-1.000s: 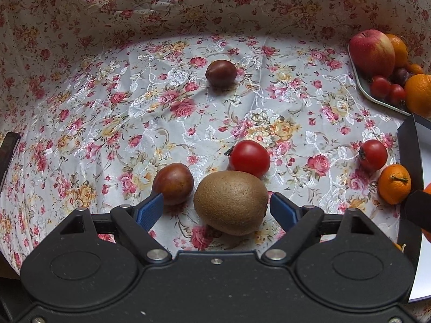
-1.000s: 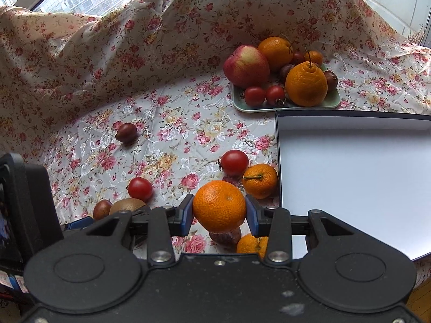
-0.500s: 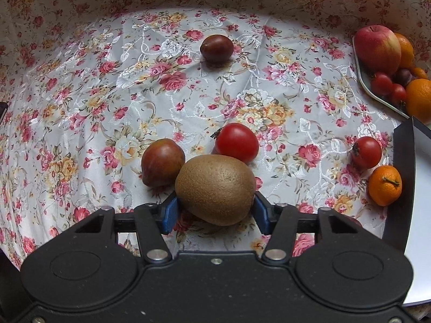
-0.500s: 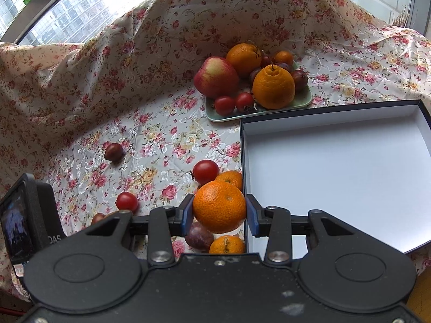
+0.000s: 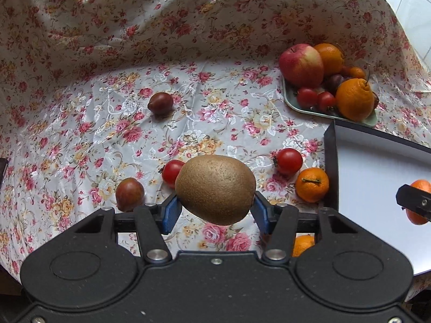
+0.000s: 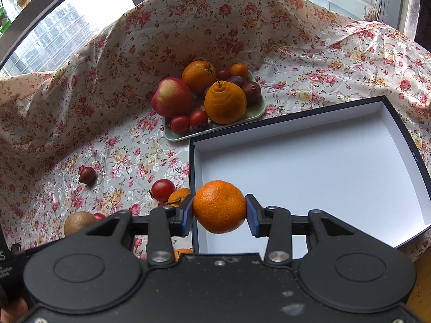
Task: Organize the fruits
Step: 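Carry the kiwi and tangerine in both tools over the white box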
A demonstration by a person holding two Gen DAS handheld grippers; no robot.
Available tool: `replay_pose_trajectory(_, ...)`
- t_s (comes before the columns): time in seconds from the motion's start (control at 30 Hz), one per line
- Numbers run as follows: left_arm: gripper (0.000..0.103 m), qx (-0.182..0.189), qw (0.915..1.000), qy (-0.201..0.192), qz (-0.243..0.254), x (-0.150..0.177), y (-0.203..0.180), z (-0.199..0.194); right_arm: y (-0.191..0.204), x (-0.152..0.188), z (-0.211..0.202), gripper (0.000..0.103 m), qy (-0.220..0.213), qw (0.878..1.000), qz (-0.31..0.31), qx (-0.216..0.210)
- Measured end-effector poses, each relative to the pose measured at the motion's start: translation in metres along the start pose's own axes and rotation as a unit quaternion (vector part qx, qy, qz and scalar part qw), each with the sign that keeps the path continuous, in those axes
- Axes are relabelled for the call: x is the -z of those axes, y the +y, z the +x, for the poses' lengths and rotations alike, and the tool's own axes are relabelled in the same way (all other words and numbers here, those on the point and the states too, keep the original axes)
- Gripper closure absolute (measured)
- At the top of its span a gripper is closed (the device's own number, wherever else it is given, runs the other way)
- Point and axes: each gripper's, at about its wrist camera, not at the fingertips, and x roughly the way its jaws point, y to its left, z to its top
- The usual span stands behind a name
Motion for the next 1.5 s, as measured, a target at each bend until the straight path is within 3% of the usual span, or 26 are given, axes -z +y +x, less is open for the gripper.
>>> replay_pose_trajectory(0.23, 0.043, 0.054, 0.9972, 0.005, 0.052, 0.007, -0.045, -0.016, -0.023, -0.001, -0.010, 0.061, -0.014, 1.000, 0.011, 0.007)
replay_pose_trajectory(0.47, 0.043, 0.084, 0.9925, 0.001, 0.089, 0.014, -0.086, -0.027, -0.047, 0.002, -0.014, 0.061, -0.014, 0.999, 0.019, 0.033)
replay_pose_trajectory(0.67, 0.043, 0.090, 0.9898, 0.007, 0.110, 0.021, -0.109, -0.025, -0.064, 0.002, -0.022, 0.061, -0.021, 0.999, 0.022, 0.045)
replay_pose_trajectory(0.97, 0.043, 0.105, 0.9853, 0.043, 0.128, 0.030, -0.133, -0.013, -0.089, 0.005, -0.024, 0.061, 0.000, 0.997, 0.037, 0.074)
replay_pose_trajectory(1.5, 0.043, 0.123, 0.9815, 0.082, 0.121, 0.032, -0.144, 0.001, -0.100, 0.008, -0.026, 0.060, 0.015, 0.995, 0.044, 0.087)
